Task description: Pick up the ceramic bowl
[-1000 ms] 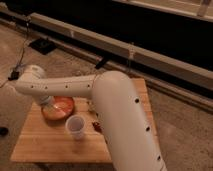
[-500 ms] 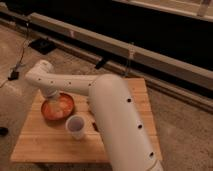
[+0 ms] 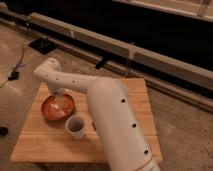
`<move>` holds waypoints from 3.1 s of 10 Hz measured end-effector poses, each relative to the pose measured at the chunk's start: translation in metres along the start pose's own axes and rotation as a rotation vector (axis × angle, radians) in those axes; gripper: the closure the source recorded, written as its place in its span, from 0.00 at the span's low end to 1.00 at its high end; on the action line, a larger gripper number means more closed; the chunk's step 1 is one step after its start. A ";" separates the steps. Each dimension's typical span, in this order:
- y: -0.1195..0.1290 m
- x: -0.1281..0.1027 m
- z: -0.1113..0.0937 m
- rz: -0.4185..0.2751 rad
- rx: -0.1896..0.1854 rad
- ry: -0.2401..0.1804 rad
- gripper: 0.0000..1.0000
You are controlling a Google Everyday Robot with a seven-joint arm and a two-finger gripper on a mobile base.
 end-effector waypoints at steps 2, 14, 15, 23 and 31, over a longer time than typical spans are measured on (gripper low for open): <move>0.016 -0.019 0.005 0.082 -0.008 -0.007 0.39; 0.023 -0.022 0.056 0.161 0.130 0.002 0.39; 0.022 -0.022 0.058 0.157 0.137 0.001 0.42; 0.020 -0.021 0.013 0.100 0.114 -0.004 0.90; 0.010 -0.014 -0.047 0.001 0.100 -0.010 0.90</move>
